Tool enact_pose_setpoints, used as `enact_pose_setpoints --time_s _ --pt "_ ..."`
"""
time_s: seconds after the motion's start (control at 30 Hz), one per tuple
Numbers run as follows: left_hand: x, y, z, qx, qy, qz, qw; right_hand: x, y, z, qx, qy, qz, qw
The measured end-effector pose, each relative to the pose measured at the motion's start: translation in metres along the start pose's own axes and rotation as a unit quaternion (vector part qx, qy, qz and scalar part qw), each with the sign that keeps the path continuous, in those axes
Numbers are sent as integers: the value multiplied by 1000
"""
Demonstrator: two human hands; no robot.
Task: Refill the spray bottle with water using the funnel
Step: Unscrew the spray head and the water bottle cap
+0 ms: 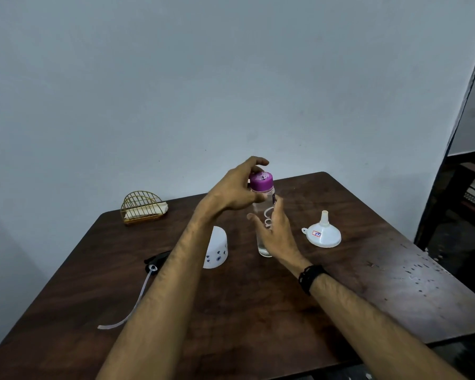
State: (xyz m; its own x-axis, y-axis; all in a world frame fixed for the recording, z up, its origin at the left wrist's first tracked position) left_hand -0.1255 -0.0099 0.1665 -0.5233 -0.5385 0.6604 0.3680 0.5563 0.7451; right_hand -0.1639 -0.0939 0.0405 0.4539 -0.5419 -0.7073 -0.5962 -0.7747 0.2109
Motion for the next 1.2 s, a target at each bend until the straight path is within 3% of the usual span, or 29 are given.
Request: enact_pose_setpoints --time_s 0.17,0.43,0.67,0.77,0.9,1.03,1.2 --pt "-3 30 -10 89 47 -54 993 1 0 -1 3 -10 -7 1000" --pt "16 -3 -14 88 -18 -50 995 -1 0 -1 -7 0 1 1000" --pt "27 29 -2 274 0 -121 954 0 -2 -1 -6 -3 -13 1000" --pt "21 63 12 318 26 -64 945 1 0 -1 1 -3 -3 1000" --pt "-27 84 48 331 53 -35 941 1 1 1 7 -7 -2 1000" --pt "-112 78 93 348 137 -43 927 3 -1 2 12 -13 -3 1000" --pt "-197 40 129 269 252 -107 923 2 -1 3 22 -10 5 1000"
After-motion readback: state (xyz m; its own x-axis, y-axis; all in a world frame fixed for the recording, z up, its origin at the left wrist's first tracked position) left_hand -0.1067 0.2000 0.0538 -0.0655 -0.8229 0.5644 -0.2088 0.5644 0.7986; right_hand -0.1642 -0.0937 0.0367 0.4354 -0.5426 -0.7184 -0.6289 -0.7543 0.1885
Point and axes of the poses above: each hand's wrist, its own z-axis away from the middle knuckle, its own y-axis out of the back of the hand, x = y × z, the point moved 9 cm from there along -z, towards the middle knuckle, and after that the axes turned 14 degrees about y, right-handed, at the moved point
